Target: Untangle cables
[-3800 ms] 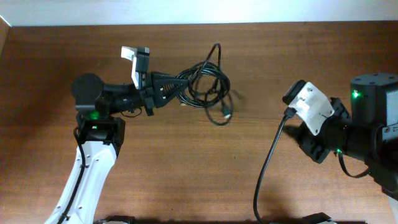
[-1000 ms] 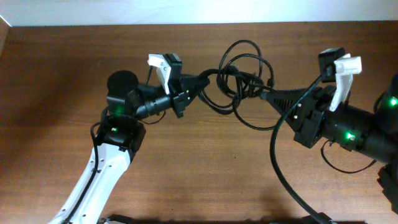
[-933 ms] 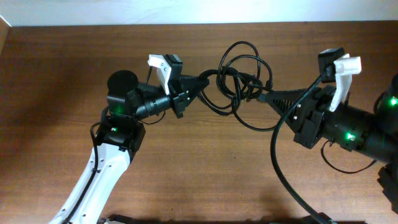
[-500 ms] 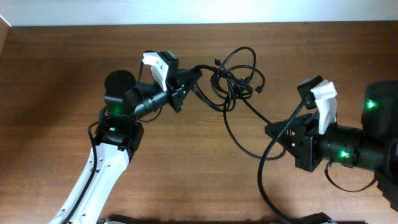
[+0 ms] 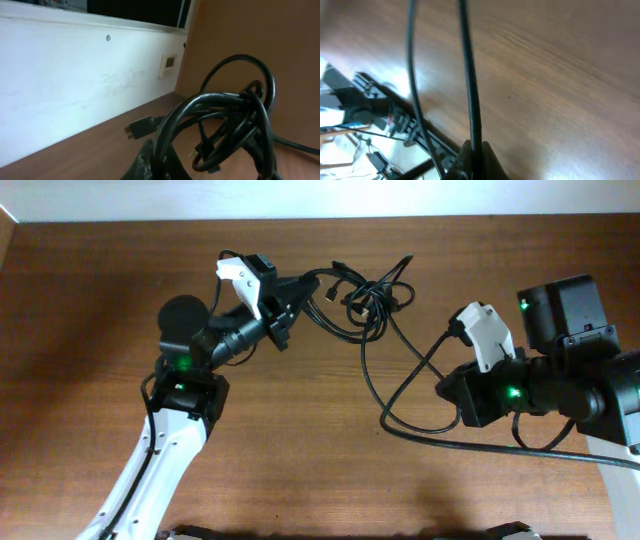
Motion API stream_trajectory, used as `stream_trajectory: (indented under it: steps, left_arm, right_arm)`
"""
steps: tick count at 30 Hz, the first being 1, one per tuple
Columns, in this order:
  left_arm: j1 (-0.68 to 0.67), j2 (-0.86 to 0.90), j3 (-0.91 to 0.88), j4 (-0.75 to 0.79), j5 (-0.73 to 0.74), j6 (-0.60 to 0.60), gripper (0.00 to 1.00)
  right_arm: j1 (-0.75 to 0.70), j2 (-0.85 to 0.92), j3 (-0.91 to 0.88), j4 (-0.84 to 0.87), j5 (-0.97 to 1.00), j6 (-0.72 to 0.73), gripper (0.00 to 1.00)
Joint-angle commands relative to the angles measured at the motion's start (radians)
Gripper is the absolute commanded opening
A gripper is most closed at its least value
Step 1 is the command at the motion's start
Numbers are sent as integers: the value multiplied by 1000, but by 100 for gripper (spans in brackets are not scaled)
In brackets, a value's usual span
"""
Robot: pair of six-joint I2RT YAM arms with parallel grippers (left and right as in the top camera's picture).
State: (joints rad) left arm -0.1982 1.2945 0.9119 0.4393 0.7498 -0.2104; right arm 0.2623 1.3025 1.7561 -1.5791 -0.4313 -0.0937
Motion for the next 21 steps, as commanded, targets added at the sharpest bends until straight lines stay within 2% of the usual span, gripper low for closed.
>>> stream_trajectory:
  steps: [1, 2, 3, 4, 5, 6, 12, 14, 18, 21]
  left_arm:
    - [13, 2, 2, 16, 91, -27, 0]
    - [13, 2, 2, 16, 105, -28, 0]
    - [13, 2, 2, 16, 113, -28, 0]
    - [13, 2, 2, 16, 112, -27, 0]
    - [13, 2, 2, 17, 111, -27, 0]
    - [13, 2, 2, 17, 111, -27, 0]
    - [13, 2, 2, 17, 112, -29, 0]
    - [1, 2, 2, 42, 111, -85, 0]
    - [-71, 2, 2, 257, 27, -279, 0]
    - [-145, 2, 2, 325, -84, -294, 0]
  right_arm:
    - [-3, -11, 13, 54, -92, -30, 6]
    - [-3, -11, 13, 70, -92, -30, 29]
    - [-3, -12, 13, 89, -92, -24, 56]
    - [-3, -13, 13, 105, -93, -18, 76]
    - [-3, -15, 13, 141, -92, -3, 86]
    - [-3, -15, 13, 157, -92, -3, 91]
    - [0, -27, 12, 227, -93, -7, 93]
    - [0, -26, 12, 230, -95, -7, 92]
    - [0, -26, 12, 241, -119, -7, 92]
    - [0, -25, 12, 253, -162, -8, 92]
